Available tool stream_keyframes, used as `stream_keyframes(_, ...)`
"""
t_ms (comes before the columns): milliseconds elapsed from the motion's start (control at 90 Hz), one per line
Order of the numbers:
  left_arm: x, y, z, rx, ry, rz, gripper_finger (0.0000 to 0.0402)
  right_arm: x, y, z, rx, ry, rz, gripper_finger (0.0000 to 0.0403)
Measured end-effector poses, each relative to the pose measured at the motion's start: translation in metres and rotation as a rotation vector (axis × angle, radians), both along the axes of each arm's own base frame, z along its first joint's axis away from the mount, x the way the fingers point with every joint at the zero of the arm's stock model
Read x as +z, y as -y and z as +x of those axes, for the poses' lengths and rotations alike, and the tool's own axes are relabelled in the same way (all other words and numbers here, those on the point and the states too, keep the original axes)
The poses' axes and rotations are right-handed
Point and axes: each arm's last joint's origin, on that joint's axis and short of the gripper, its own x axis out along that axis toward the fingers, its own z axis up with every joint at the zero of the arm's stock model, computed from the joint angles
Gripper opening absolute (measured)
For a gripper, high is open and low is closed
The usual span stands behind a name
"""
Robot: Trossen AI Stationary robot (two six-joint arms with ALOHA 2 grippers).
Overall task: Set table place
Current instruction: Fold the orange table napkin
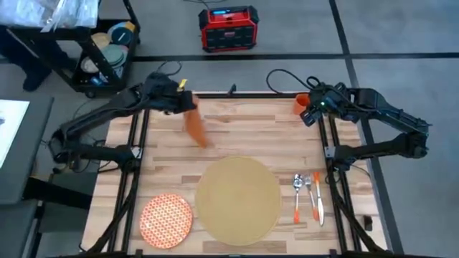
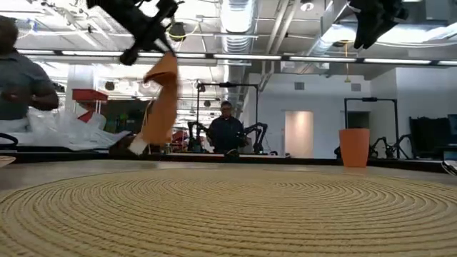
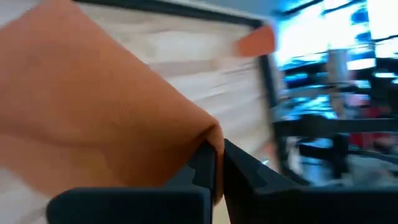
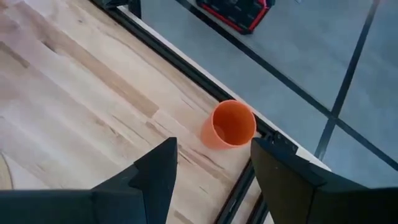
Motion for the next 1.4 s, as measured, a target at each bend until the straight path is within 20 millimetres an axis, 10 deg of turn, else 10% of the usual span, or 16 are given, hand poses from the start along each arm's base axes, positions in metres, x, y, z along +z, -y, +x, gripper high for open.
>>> stream_keyframes(389,-0.034,0.013,-0.014,-0.006,-0.411,-0.015,0.0000,0.000,0.000,0.001,0.000,-0.002,0.001,0.0194)
stream_keyframes(822,-0.169,0.038,-0.051,0.066,-0.693,-0.342,0.0000,0.000,0.000,0.001,-0.001,0.003,0.000,0.0194)
stream_keyframes(1400,-0.111,0.014,-0.018,0.111,-0.416,-0.216,0.0000,0.000,0.001,0.002,0.000,0.008,-0.003,0.0194)
